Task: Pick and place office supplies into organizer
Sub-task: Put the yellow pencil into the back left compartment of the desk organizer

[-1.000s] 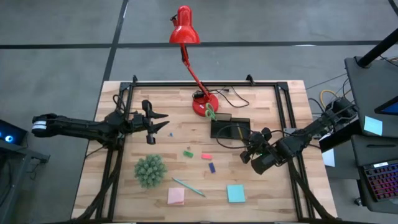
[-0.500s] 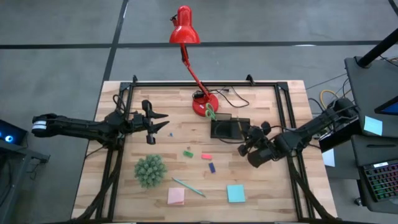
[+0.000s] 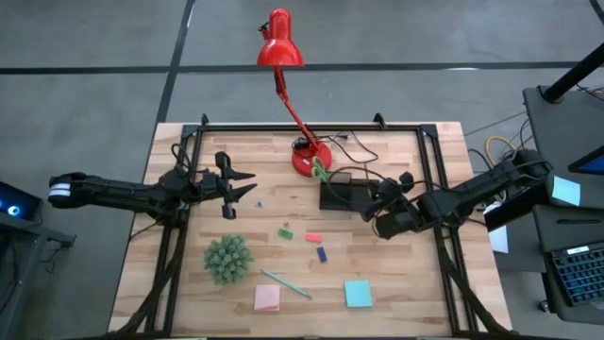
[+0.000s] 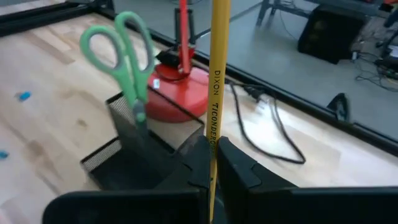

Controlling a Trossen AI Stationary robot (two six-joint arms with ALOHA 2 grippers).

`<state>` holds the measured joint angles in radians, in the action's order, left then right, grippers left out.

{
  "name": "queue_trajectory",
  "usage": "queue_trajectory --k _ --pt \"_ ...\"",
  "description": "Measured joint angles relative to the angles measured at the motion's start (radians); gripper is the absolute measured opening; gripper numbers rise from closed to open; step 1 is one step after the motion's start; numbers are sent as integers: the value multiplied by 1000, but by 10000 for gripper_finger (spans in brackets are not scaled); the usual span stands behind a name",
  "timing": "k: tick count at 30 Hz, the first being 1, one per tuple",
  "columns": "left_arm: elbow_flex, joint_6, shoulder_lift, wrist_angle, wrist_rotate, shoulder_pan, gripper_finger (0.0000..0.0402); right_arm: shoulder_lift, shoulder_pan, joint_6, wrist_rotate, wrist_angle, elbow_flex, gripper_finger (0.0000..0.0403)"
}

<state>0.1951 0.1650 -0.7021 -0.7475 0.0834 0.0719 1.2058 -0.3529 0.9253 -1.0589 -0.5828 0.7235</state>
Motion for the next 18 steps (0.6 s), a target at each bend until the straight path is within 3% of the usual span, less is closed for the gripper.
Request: queue_trajectory --k 18 --pt "0 0 0 -1 0 0 107 -34 99 -244 16 177 0 8"
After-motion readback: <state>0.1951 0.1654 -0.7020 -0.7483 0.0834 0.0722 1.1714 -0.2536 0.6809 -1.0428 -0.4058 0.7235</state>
